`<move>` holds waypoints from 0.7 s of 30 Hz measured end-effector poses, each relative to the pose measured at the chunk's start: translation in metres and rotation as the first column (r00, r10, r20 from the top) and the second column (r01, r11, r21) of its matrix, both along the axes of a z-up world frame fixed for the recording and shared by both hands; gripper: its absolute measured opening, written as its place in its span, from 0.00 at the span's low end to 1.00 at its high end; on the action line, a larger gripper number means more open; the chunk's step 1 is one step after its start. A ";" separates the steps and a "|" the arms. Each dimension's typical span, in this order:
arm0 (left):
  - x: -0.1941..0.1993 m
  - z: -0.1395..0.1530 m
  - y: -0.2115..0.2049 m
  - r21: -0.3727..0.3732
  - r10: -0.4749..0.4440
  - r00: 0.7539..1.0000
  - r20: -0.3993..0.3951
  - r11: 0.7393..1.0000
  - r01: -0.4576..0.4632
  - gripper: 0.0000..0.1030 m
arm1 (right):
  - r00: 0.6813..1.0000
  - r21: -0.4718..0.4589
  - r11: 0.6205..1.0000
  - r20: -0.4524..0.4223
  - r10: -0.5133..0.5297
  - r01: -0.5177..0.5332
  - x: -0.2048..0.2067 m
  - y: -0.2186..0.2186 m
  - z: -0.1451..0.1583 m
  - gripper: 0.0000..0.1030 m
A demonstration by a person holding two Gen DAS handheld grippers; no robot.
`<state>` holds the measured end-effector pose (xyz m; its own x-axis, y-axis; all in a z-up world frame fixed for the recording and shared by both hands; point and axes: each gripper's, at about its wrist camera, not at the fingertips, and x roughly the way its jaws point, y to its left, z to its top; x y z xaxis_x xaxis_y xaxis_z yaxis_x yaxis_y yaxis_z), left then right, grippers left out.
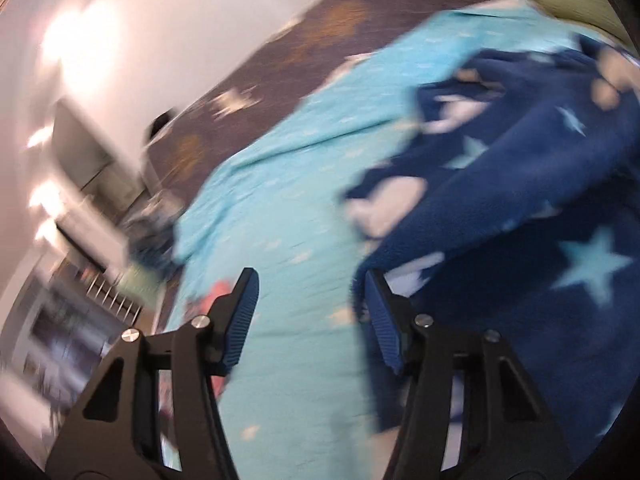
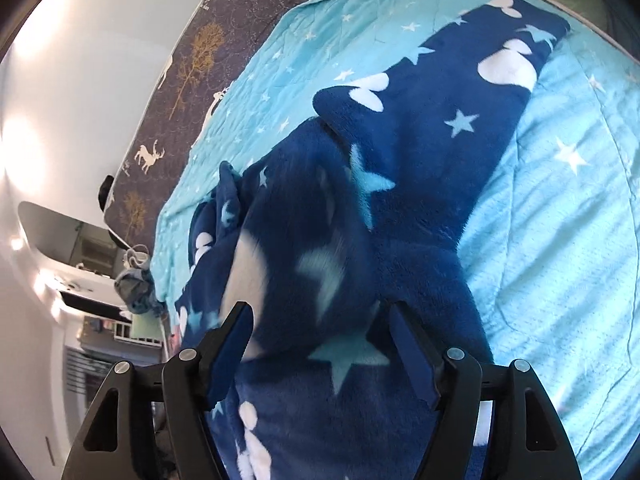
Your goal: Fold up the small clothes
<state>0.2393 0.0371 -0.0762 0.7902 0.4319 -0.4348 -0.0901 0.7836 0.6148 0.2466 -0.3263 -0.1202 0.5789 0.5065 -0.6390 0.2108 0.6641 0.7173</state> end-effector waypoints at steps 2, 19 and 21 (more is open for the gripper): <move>0.003 -0.004 0.039 0.002 0.156 0.988 -0.005 0.988 -0.156 0.46 | 1.000 -0.010 1.000 0.019 0.020 -0.020 -0.002 0.002 0.005 0.70; -0.012 0.012 -0.001 -0.291 -0.206 0.976 -0.073 0.940 0.177 0.48 | 0.959 -0.173 0.959 0.137 0.249 -0.224 0.004 0.031 0.033 0.70; -0.002 -0.002 -0.003 -0.254 -0.167 0.979 -0.120 0.958 0.133 0.48 | 0.951 -0.188 0.945 0.108 0.290 -0.267 0.013 0.036 0.024 0.70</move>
<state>0.2373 0.0340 -0.0786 0.7625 0.1806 -0.6213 0.1124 0.9086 0.4022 0.2595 -0.2899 -0.0959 0.5154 0.5508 -0.6565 -0.0892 0.7964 0.5981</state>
